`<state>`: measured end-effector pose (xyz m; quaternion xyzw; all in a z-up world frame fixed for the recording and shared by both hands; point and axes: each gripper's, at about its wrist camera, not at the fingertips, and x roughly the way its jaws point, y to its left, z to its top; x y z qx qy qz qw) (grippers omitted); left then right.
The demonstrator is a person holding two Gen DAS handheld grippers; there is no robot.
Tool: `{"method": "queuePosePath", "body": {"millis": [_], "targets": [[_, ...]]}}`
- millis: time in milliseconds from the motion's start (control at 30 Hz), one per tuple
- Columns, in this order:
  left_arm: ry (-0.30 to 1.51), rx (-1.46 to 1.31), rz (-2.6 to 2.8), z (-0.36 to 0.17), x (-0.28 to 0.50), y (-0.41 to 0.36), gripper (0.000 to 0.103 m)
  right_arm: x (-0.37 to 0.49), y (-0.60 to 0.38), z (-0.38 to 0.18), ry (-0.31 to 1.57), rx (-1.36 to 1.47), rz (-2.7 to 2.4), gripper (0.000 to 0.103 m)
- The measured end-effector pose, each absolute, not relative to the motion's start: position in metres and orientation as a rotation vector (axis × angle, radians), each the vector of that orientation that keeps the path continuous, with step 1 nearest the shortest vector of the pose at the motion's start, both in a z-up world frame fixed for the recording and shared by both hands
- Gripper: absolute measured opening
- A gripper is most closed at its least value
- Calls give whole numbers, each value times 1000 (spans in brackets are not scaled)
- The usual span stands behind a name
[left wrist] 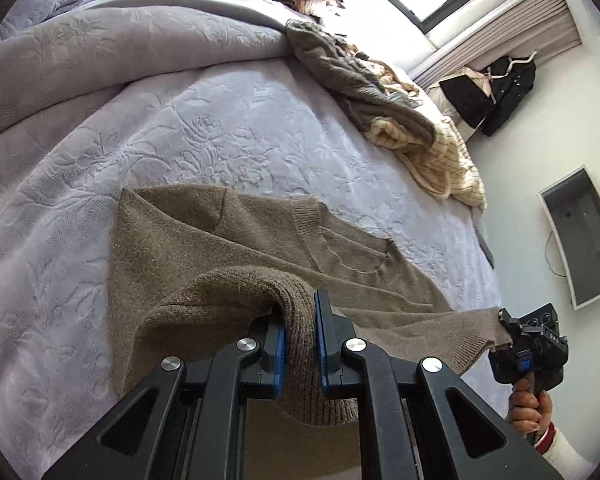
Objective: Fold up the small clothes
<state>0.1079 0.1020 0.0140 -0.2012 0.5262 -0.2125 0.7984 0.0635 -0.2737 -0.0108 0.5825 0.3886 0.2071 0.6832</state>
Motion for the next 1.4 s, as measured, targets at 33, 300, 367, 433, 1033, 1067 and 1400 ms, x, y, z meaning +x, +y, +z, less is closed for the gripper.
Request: {"method": "queuePosePath", "body": {"millis": [33, 300, 367, 433, 1033, 1067, 1400], "targets": [[1142, -413, -431, 5, 113, 99, 14, 70, -277, -19, 884, 1307, 451, 9], [1236, -347, -281, -31, 136, 90, 14, 97, -302, -79, 935, 1416, 351, 9], [1231, -311, -263, -26, 137, 85, 14, 100, -306, -83, 930, 1441, 363, 9], [1218, -263, -250, -18, 133, 79, 21, 103, -308, -83, 935, 1445, 371, 12], [1157, -7, -288, 13, 102, 57, 84, 103, -312, -46, 955, 1290, 291, 57], [1176, -32, -324, 8, 103, 55, 84, 105, -310, -44, 968, 1253, 284, 56], [1190, -68, -225, -30, 153, 40, 84, 122, -275, -62, 1177, 909, 229, 39]]}}
